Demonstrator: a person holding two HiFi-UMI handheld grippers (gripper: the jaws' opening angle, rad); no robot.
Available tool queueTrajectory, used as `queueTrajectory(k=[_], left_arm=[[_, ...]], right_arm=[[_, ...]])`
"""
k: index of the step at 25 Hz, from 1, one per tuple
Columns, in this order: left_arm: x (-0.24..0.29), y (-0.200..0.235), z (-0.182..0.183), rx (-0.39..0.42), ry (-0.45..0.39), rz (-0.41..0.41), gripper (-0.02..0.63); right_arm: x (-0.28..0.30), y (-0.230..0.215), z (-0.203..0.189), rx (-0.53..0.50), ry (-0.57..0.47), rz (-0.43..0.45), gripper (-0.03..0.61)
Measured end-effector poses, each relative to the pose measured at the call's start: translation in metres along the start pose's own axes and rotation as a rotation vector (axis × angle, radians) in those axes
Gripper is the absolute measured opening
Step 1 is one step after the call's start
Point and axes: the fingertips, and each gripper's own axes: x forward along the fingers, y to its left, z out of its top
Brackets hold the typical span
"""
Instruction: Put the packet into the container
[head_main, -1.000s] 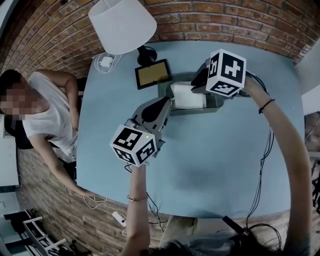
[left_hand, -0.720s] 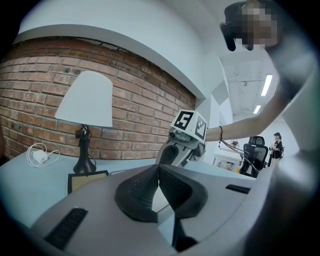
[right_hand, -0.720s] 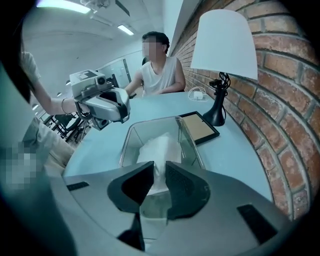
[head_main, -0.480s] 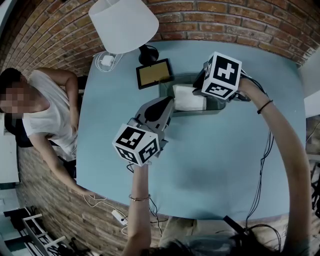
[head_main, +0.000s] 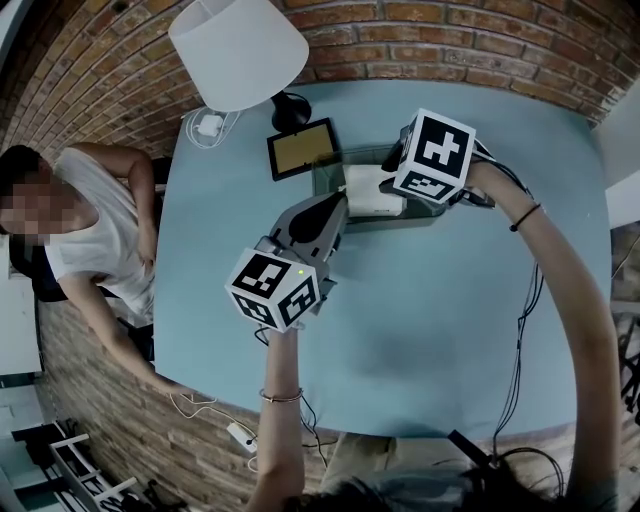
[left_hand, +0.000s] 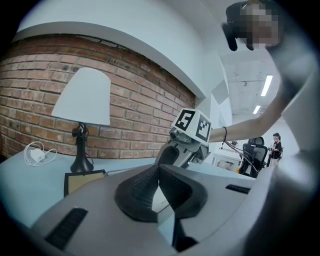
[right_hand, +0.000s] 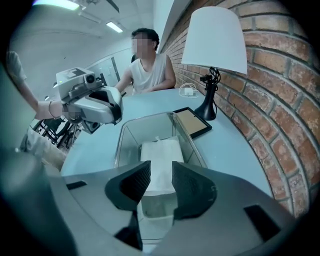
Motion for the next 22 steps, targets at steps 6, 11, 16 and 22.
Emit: queueTrajectory(k=[6,11,16,22], left_arm=[[-0.006,-0.013,0.002,0.014,0.0,-0.016,0.009],[-0.014,-0.03,0.009,0.016,-0.012,-0.031,0.011],[-0.022,-0.053,0.013,0.019,-0.025,-0.059,0.011],[-0.036,-0.085,0.023,0.041,-0.03,-0.099,0.009]], right_arm=[[-0.025,0.01,0.016,0.061,-0.192,-0.041,0.115],[-0.061,0.027,0.027,0.086,-0.371,-0.139,0.037],[-0.092,0.052,0.026,0.21,-0.555,-0.228,0.018],[-0.114,0.084,0.008,0.342,-0.685,-0.285,0.012]])
